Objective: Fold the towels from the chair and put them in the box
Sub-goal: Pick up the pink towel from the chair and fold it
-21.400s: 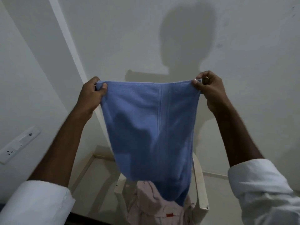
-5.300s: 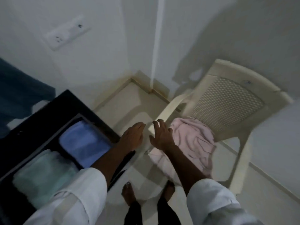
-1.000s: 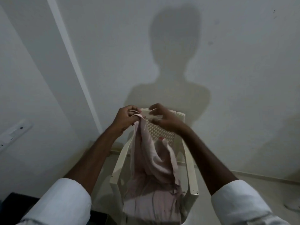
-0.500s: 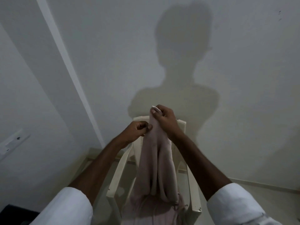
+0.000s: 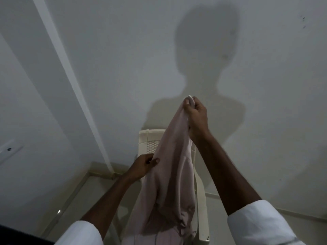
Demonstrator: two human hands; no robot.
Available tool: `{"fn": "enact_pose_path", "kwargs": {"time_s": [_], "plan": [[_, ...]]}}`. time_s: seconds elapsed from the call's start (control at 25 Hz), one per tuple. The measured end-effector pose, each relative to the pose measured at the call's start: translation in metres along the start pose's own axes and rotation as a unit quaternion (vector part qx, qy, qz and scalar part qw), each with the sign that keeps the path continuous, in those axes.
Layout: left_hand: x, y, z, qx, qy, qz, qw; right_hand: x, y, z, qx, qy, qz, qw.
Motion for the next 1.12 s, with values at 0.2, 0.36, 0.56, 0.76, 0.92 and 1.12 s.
{"fn": "enact_pose_path", "kwargs": {"time_s": [0.2,0.36,0.56,0.76,0.92,1.12], "plan": [[-0.017,-0.073,0.01,-0.083,0.15,0.009,0.985,-0.018,-0.049,-0.019,-0.038,0.004,-0.063,0.997],[-0.049,-0.059,0.007,-0.135,0.267,0.072,0.951,-0.009,-0.057,-0.014,-0.011,-0.106,-0.03,0.994],[-0.075,0.02,-0.015,-0.055,0.285,0.156,0.944,0.019,-0.023,0.019,-0.007,-0.231,0.139,0.963],[-0.061,0.105,-0.039,0.092,0.109,0.128,0.982,0.048,0.009,0.053,-0.03,-0.289,0.207,0.934],[-0.061,0.113,-0.045,0.071,0.015,0.154,0.985,0.049,0.026,0.055,0.04,-0.292,0.192,0.936],[-0.069,0.125,-0.033,0.101,-0.012,0.15,0.983,0.051,0.016,0.049,0.022,-0.195,0.169,0.966]]}}
Point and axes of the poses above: each hand's wrist, its own z-axis away from the middle knuckle, its own x-axis out of the palm, y = z × x, the point moved 8 cm from there along -z, towards the middle knuckle, and after that the axes turned 7 degrees about y, right-handed, at the moved point
